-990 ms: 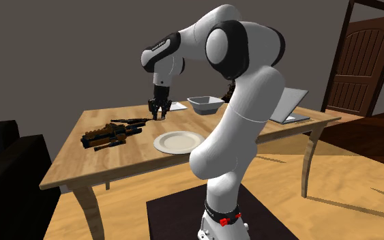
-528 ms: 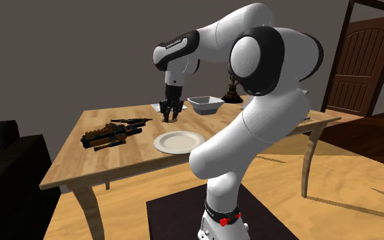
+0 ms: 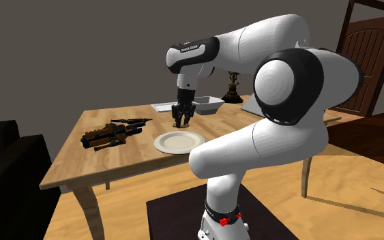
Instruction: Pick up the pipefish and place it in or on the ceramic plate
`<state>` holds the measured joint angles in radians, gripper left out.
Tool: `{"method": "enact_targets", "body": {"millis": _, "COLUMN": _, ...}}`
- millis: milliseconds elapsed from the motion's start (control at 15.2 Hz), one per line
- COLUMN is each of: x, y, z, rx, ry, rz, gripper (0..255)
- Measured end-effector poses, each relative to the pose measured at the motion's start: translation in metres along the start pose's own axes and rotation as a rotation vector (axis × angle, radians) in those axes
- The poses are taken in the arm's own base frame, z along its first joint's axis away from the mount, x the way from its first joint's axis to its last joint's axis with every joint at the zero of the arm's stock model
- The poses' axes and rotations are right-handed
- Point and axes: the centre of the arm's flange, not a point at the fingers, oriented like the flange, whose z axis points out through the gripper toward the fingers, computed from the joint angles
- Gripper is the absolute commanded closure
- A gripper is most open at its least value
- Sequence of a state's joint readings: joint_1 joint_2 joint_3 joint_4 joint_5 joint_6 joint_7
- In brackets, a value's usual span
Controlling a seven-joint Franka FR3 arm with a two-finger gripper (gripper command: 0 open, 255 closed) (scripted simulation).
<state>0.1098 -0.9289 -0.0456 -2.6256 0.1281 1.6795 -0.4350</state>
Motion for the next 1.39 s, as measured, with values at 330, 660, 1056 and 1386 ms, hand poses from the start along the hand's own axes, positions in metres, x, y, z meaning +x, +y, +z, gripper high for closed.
{"method": "enact_targets", "body": {"millis": 330, "x": -0.002, "y": 0.005, "z": 0.026, "rx": 0.0, "ry": 0.0, "rz": 0.0, "gripper": 255}}
{"method": "enact_targets", "body": {"millis": 660, "x": -0.004, "y": 0.008, "z": 0.053, "rx": 0.0, "ry": -0.001, "rz": 0.0, "gripper": 255}}
{"method": "enact_targets", "body": {"millis": 1056, "x": -0.005, "y": 0.011, "z": 0.069, "rx": 0.0, "ry": 0.0, "rz": 0.0, "gripper": 255}}
{"method": "enact_targets", "body": {"millis": 1386, "x": -0.005, "y": 0.011, "z": 0.069, "rx": 0.0, "ry": 0.0, "rz": 0.0, "gripper": 0}}
